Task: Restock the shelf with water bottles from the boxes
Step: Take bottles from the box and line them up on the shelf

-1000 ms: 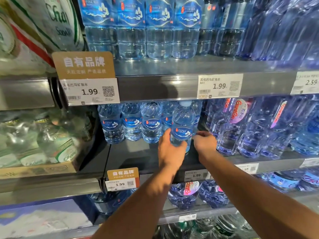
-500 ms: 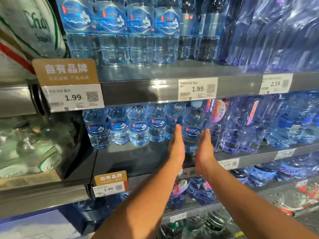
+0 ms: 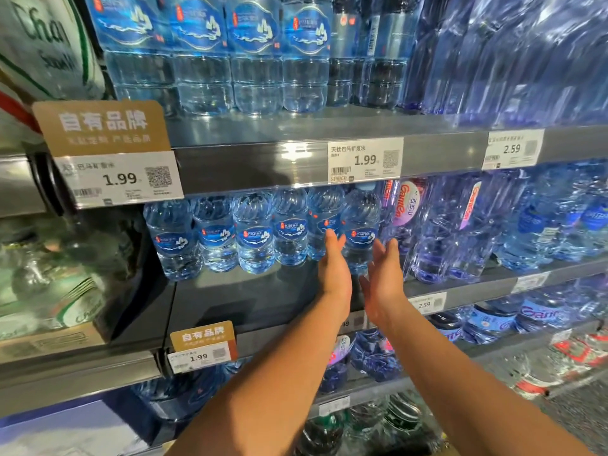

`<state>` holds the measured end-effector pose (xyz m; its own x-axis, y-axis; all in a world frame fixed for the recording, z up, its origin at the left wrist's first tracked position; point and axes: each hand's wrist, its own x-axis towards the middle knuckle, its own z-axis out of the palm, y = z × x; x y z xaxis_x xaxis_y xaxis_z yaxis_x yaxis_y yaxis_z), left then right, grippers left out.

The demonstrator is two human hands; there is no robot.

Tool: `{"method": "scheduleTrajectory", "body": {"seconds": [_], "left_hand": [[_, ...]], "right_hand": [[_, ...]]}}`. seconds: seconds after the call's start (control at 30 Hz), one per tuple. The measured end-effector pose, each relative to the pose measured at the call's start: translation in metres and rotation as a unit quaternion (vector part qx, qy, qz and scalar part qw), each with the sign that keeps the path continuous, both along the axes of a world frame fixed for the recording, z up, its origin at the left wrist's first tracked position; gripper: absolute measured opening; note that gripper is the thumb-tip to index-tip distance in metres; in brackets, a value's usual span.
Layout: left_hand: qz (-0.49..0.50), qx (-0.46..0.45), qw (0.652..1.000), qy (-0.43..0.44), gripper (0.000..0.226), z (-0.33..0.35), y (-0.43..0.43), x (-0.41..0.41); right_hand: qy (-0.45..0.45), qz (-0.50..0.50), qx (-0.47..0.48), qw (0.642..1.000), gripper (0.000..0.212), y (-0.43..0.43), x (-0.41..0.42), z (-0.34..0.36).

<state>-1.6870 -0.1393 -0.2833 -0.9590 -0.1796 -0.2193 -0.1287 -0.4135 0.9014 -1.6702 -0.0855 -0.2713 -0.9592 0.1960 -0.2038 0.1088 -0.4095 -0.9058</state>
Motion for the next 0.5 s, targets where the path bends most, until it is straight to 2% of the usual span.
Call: {"method": "scheduleTrajectory", "body": {"seconds": [0.2, 0.5], "left_hand": [[-0.015, 0.003, 1.0, 0.004, 0.052, 0.005, 0.002, 0.003], [-0.043, -0.008, 0.999, -0.015, 0.057, 0.008, 0.005, -0.007]], "right_hand": [[-0.011, -0.033, 0.01, 0.999, 0.055, -0.005, -0.005, -0.016], [-0.01, 0.006, -0.031, 0.999, 0.06, 0.005, -0.022, -0.018]]}}
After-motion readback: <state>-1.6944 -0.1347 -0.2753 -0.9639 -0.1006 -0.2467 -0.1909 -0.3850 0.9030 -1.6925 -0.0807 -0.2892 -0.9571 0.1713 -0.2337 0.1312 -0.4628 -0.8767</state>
